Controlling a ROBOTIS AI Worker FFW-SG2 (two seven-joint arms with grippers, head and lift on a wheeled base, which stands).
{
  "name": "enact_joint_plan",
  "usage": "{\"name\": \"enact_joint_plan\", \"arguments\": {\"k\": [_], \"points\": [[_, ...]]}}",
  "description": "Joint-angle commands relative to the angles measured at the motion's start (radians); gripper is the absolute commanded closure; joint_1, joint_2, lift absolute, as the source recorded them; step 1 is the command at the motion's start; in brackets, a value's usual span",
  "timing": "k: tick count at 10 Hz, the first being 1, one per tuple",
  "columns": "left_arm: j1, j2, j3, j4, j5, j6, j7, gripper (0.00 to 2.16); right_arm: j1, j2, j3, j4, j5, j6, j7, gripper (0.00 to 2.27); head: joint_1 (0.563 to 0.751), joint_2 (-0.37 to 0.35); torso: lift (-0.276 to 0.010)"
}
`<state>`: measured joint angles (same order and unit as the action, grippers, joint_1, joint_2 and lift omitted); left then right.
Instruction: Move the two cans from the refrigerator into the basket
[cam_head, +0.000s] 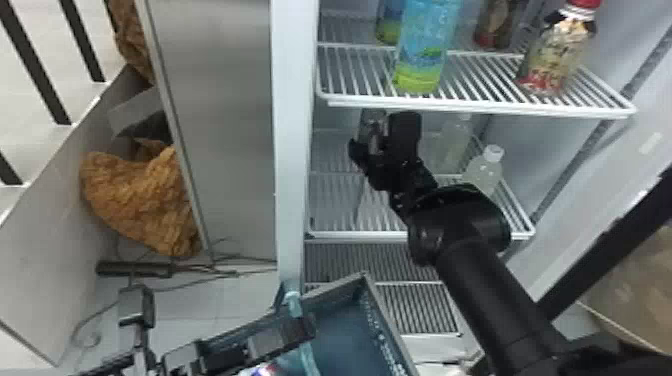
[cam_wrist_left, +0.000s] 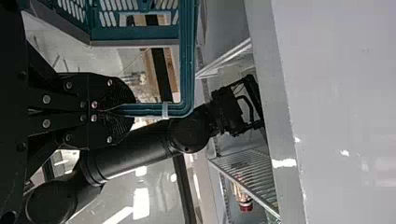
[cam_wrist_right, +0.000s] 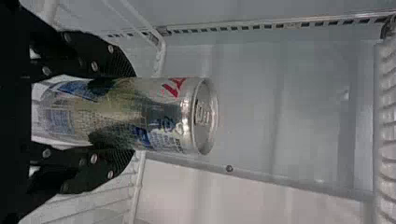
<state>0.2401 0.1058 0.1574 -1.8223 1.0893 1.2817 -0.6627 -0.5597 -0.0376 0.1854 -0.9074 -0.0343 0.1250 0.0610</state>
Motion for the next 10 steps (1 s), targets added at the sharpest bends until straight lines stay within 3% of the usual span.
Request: {"name": "enact_joint_plan", "arguments": {"k": [1, 6, 10], "points": [[0.000, 0.000, 0.000, 0.000, 0.003, -0.001, 0.000, 1.21, 0.015, -0.002, 0.000, -0.009, 0.000, -0.024, 0.000, 1.28, 0.695, -0.129, -0.219], [0.003, 0.003, -0.004, 0.000, 0.007, -0.003, -0.002, 1.21, 0.179, -0.024, -0.006, -0.314, 0.010, 0.049, 0.000, 1.28, 0.695, -0.129, -0.219], [0.005, 0.003, -0.002, 0.000, 0.009, -0.003, -0.002, 1.21, 0.292, -0.050, 0.014, -0.485, -0.063, 0.084, 0.014, 1.28, 0.695, -0.121, -0.219]]}}
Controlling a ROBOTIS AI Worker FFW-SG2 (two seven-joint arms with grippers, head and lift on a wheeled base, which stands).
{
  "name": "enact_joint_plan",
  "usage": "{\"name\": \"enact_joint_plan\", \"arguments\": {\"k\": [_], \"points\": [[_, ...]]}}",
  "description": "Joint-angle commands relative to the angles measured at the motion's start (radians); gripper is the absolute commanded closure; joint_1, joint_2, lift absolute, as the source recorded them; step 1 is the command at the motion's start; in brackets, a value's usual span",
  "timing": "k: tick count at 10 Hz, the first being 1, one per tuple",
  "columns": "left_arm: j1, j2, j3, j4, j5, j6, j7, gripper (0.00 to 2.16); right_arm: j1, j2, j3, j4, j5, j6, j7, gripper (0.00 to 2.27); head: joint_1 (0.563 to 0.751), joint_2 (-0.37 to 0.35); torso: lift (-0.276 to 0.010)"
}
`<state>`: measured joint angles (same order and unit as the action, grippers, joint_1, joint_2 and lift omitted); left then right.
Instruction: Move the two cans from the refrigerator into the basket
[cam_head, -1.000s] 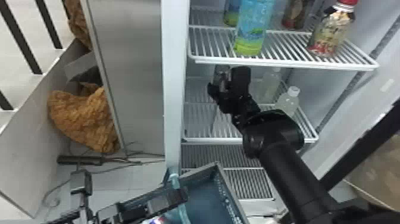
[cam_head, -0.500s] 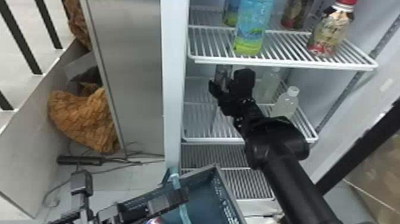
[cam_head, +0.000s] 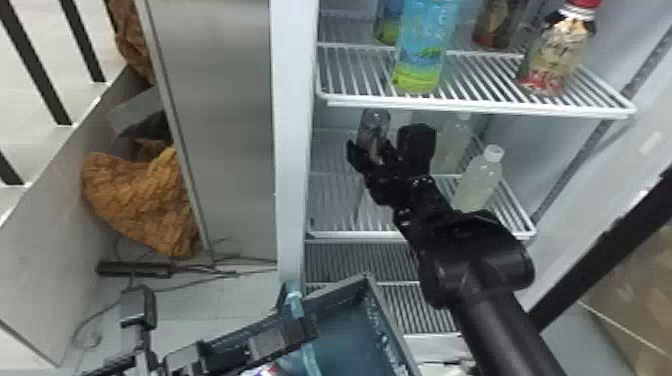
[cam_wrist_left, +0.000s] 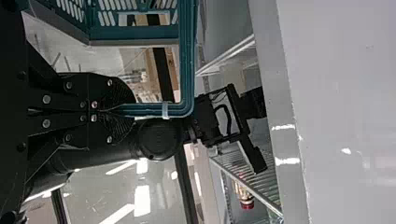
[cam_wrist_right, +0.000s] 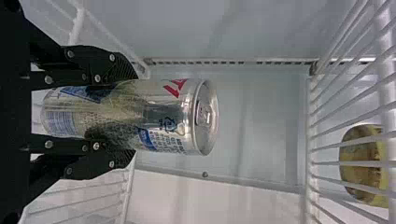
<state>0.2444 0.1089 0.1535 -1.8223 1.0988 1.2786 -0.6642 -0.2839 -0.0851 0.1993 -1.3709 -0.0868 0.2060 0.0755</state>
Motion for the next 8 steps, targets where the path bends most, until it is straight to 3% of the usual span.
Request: {"name": "enact_joint_plan", "arguments": {"k": [1, 4, 8], "points": [[0.001, 0.002, 0.000, 0.000, 0.000, 0.000, 0.000, 1.21, 0.058, -0.005, 0.000, -0.078, -0.033, 0.015, 0.001, 1.28, 0.695, -0.116, -0.219], [0.003, 0.002, -0.004, 0.000, 0.002, 0.000, 0.000, 1.21, 0.159, -0.016, -0.010, -0.199, -0.067, 0.054, 0.020, 1.28, 0.695, -0.108, -0.219], [0.016, 0.000, -0.002, 0.000, 0.002, 0.000, 0.000, 1.21, 0.355, -0.047, -0.040, -0.481, -0.121, 0.160, 0.044, 1.28, 0.695, -0.110, -0.219]]}}
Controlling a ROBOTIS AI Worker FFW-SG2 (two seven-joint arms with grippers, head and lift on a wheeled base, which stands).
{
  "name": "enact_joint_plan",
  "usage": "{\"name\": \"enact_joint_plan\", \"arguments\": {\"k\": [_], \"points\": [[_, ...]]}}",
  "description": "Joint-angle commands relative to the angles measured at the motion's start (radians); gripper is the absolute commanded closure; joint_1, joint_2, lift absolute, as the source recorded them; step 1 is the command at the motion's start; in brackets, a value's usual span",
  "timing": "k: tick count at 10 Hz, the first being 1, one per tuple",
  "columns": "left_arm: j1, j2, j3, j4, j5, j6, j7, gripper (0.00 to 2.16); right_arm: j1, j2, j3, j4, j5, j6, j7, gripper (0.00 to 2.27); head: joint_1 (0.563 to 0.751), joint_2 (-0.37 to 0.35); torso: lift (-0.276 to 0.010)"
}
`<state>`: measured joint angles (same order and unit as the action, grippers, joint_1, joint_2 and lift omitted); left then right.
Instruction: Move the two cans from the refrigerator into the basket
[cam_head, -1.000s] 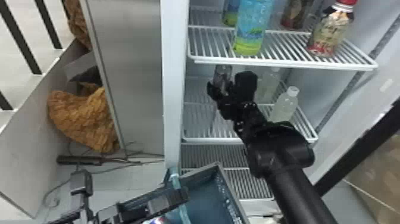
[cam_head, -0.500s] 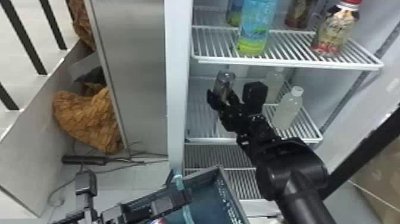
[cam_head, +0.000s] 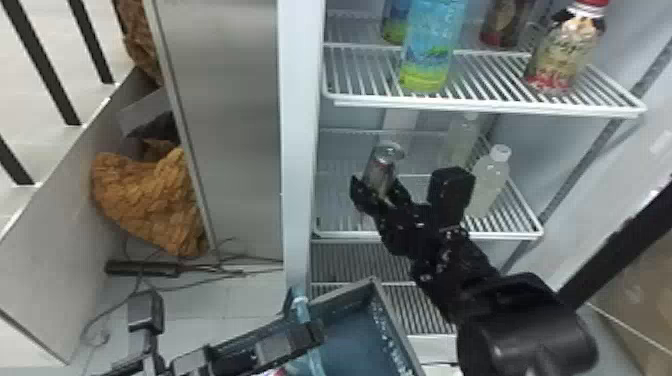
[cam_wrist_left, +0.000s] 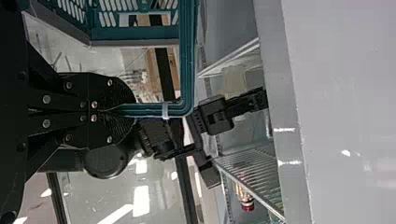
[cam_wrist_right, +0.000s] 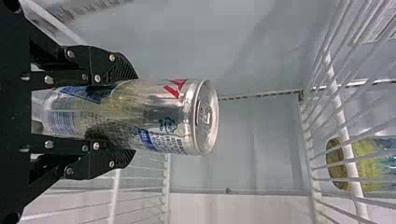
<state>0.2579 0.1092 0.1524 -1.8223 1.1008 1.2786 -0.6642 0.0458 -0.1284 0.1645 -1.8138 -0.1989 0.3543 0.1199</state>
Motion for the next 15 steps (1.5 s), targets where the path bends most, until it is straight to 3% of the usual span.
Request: {"name": "enact_joint_plan", "arguments": {"k": [1, 7, 10, 15], "points": [[0.002, 0.000, -0.001, 0.000, 0.000, 0.000, 0.000, 1.21, 0.065, -0.011, -0.017, -0.094, -0.018, 0.031, 0.006, 1.28, 0.695, -0.112, -0.219], [0.012, -0.005, 0.005, 0.000, -0.002, 0.000, 0.000, 1.21, 0.303, -0.048, -0.051, -0.379, -0.088, 0.161, 0.058, 1.28, 0.695, -0.112, -0.219], [0.019, -0.005, 0.017, 0.000, -0.004, -0.002, 0.000, 1.21, 0.443, -0.048, -0.095, -0.526, -0.098, 0.262, 0.098, 1.29, 0.695, -0.110, -0.219], [0.022, -0.006, 0.021, 0.000, -0.004, -0.005, 0.000, 1.21, 0.573, -0.039, -0.154, -0.629, -0.074, 0.416, 0.205, 1.29, 0.695, -0.120, -0.219]]}}
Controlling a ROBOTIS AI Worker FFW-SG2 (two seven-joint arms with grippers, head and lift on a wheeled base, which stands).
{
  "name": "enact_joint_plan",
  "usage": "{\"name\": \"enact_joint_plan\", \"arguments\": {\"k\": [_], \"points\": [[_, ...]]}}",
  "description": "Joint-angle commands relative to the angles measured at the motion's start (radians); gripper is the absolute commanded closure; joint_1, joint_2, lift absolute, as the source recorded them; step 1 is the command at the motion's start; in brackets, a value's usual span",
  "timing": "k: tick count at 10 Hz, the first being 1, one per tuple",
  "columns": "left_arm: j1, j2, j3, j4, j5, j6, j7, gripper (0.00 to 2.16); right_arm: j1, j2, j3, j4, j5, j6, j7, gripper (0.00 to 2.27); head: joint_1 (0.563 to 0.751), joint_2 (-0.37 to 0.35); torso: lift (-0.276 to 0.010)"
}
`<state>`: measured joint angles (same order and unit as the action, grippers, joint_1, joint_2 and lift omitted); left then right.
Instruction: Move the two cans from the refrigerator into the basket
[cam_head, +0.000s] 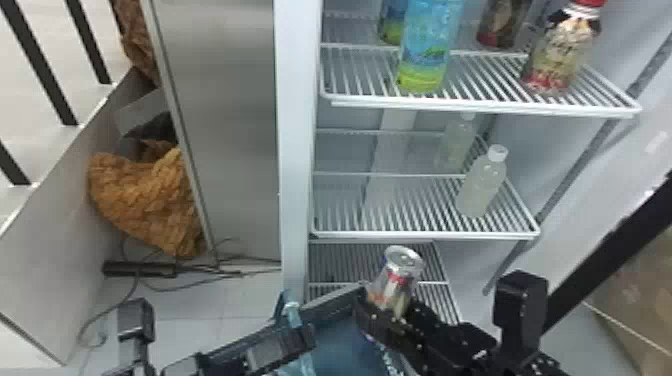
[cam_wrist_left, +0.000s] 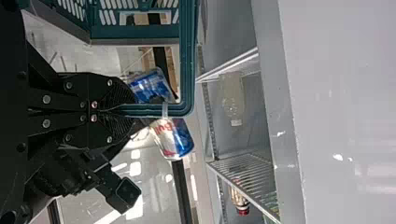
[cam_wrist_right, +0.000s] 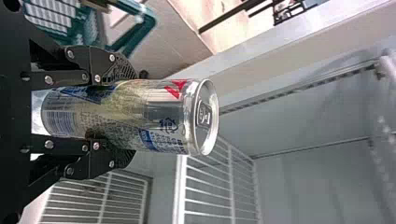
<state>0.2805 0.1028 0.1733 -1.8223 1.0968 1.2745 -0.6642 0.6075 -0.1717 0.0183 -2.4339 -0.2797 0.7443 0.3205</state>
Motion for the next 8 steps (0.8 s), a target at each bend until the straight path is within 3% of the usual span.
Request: {"name": "enact_joint_plan", "arguments": {"k": [1, 3, 4, 5, 6, 8], "points": [[-0.001, 0.000, 0.000, 0.000, 0.000, -0.001, 0.000, 1.21, 0.011, 0.009, -0.016, -0.009, 0.024, 0.068, 0.035, 1.29, 0.695, -0.125, -0.219], [-0.001, -0.002, -0.002, 0.000, 0.000, 0.002, 0.000, 1.21, 0.001, 0.020, -0.032, 0.000, 0.062, 0.152, 0.106, 1.28, 0.695, -0.129, -0.219], [-0.001, -0.002, -0.002, 0.000, -0.002, 0.002, 0.000, 1.21, -0.021, 0.020, -0.038, 0.025, 0.072, 0.193, 0.149, 0.98, 0.695, -0.136, -0.219], [-0.001, -0.002, -0.002, 0.000, 0.000, 0.002, 0.000, 1.21, -0.038, 0.021, -0.044, 0.057, 0.070, 0.193, 0.177, 0.46, 0.695, -0.137, -0.219], [-0.001, -0.002, -0.002, 0.000, 0.000, 0.002, 0.000, 1.21, -0.038, 0.027, -0.054, 0.062, 0.068, 0.183, 0.180, 0.09, 0.695, -0.138, -0.219], [0.002, -0.002, -0.004, 0.000, -0.002, -0.001, 0.000, 1.21, -0.023, 0.040, -0.090, 0.077, 0.040, 0.085, 0.184, 0.15, 0.695, -0.149, -0.219]]}}
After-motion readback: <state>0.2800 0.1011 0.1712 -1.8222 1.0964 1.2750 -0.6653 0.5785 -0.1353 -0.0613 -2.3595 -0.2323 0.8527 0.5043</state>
